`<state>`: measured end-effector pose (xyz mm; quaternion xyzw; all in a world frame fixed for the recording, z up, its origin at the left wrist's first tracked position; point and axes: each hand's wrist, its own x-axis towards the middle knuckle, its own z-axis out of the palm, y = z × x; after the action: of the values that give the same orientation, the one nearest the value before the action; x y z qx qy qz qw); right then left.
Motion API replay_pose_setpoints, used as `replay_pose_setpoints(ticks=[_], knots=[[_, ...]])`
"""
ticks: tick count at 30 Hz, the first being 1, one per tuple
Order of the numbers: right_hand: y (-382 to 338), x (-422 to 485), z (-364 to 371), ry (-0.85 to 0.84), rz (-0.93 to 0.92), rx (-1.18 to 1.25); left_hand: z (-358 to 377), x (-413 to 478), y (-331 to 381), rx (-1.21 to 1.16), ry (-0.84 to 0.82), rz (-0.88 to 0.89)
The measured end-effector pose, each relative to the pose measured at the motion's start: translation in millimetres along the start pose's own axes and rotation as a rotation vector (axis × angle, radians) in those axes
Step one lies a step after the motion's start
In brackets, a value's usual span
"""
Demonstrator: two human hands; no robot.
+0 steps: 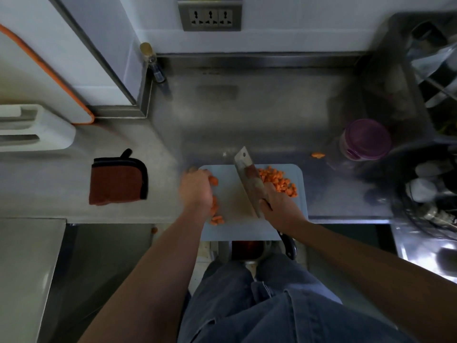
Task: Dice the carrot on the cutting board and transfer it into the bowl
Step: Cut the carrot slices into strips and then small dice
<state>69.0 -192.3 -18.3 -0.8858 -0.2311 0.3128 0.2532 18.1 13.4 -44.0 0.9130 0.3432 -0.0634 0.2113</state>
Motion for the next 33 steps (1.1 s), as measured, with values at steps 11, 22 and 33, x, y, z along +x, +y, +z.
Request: replay_pose_setpoints(ticks=[11,22,33], knots=[[-1,-6,-3,0.046,-0.049,-0.033,-3,-13,22,-0.321,-0.201,-0.209],[12,-29,4,0.005,-0.089,-0.182,50,-44,47,-0.414,-0.167,-0.452],[17,-36,-3,-0.077,-0.136,-0.209,58,-47,46,-0.471,-0.115,-0.469]])
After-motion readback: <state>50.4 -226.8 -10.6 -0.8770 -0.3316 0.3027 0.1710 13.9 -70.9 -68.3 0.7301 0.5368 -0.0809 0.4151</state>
